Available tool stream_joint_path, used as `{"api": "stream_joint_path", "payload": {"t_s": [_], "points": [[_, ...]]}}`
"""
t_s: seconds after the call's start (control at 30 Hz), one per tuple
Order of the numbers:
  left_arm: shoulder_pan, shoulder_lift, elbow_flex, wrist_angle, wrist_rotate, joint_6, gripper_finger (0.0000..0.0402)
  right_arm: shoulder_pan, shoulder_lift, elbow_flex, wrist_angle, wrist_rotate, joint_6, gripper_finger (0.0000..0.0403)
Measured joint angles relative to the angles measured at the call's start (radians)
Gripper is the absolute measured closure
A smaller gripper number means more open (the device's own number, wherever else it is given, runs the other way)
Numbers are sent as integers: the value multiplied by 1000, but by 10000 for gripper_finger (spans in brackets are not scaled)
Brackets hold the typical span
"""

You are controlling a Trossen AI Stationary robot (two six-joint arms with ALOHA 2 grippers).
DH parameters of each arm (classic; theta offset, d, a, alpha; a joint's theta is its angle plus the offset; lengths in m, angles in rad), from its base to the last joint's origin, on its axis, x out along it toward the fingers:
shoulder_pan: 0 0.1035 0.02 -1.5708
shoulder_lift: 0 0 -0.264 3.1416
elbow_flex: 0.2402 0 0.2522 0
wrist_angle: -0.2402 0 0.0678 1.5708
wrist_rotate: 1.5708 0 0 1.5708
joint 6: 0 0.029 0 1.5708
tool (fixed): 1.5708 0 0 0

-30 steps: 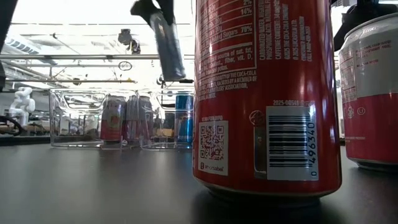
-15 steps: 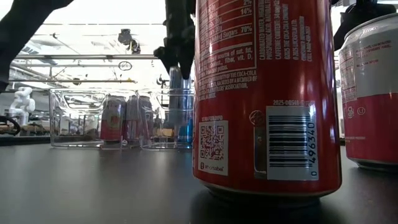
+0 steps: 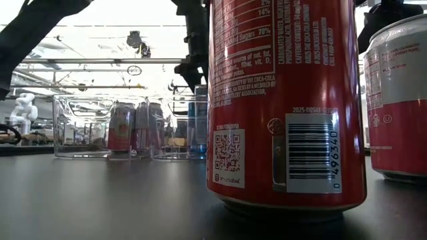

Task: Sort soda cans
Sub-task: Put the top blue soda can into the center transparent bin

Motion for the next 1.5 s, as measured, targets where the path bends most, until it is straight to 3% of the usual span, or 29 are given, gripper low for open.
{"api": "stream_joint_path", "payload": {"t_s": [0.53,1.5], "points": [[-28,20,-2,130,42,-64,136,0,0,0,0,1,-25,21],[-51,68,-9,140,10,-107,136,0,0,0,9,-2,-35,21]]}}
